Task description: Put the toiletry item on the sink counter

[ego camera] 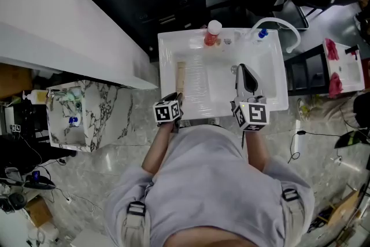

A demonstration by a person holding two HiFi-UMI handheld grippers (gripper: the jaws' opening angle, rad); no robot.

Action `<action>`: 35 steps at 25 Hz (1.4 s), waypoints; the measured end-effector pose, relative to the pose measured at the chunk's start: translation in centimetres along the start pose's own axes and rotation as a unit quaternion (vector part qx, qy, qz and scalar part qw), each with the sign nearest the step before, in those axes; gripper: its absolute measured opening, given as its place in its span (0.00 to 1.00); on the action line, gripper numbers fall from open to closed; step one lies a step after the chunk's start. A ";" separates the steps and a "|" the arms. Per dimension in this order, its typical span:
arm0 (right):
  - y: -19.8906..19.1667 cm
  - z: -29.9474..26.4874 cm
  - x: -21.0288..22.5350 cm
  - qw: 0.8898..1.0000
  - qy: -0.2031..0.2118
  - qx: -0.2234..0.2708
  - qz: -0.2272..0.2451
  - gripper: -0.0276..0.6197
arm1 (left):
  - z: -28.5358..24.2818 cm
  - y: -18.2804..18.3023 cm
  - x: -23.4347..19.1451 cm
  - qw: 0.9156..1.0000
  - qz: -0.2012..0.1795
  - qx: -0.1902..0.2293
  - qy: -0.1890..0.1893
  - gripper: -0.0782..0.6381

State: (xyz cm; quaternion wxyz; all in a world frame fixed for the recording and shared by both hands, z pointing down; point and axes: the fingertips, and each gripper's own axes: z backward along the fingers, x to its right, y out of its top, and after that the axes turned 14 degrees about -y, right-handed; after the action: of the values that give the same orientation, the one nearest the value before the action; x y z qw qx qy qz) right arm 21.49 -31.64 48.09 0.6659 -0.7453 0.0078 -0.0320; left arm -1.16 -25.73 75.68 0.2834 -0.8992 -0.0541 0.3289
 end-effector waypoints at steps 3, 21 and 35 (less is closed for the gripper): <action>0.0 0.0 -0.1 1.000 0.003 0.000 0.000 0.05 | 0.8 1.3 0.5 1.000 -0.013 0.015 0.004 0.24; 0.1 -0.3 -1.2 1.000 0.016 0.000 -0.001 0.05 | 4.7 8.9 4.9 0.987 -0.129 0.090 0.016 0.15; 0.2 -0.6 -1.8 1.000 0.026 0.001 -0.001 0.05 | 8.5 13.6 8.8 0.968 -0.195 0.155 0.019 0.13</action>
State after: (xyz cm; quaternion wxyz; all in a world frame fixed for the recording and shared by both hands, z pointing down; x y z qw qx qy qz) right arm 19.65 -32.14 47.90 0.6658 -0.7439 0.0244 -0.0517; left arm -0.83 -30.52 58.02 0.4790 -0.8224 -0.1710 0.2549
